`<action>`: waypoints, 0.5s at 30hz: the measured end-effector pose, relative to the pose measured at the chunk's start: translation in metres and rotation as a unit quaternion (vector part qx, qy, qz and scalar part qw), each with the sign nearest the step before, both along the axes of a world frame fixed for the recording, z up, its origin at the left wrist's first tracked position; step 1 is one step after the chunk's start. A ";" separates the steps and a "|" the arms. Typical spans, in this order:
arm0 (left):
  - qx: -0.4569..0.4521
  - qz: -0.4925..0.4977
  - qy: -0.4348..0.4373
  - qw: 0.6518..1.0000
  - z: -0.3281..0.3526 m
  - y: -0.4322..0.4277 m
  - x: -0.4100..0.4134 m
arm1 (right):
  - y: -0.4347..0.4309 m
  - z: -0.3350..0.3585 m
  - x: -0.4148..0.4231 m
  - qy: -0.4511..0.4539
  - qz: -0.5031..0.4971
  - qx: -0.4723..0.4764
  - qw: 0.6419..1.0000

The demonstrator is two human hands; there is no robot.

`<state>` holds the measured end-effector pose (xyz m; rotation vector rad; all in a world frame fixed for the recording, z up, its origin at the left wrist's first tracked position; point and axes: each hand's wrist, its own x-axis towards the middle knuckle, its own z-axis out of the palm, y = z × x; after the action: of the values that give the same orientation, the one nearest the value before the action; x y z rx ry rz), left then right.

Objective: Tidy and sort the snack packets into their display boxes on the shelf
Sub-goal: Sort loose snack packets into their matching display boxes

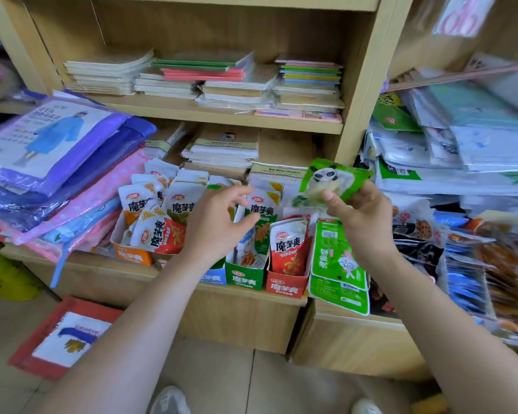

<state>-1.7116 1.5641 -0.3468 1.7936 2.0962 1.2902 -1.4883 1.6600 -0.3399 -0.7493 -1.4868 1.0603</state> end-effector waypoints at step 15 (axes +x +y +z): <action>-0.093 0.148 0.307 0.936 -0.051 0.019 0.001 | 0.019 -0.001 0.061 0.067 -0.083 -0.100 0.989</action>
<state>-1.7110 1.5833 -0.3975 2.0346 2.7810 0.5639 -1.4270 1.6791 -0.3413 -0.9069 -1.1944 1.1197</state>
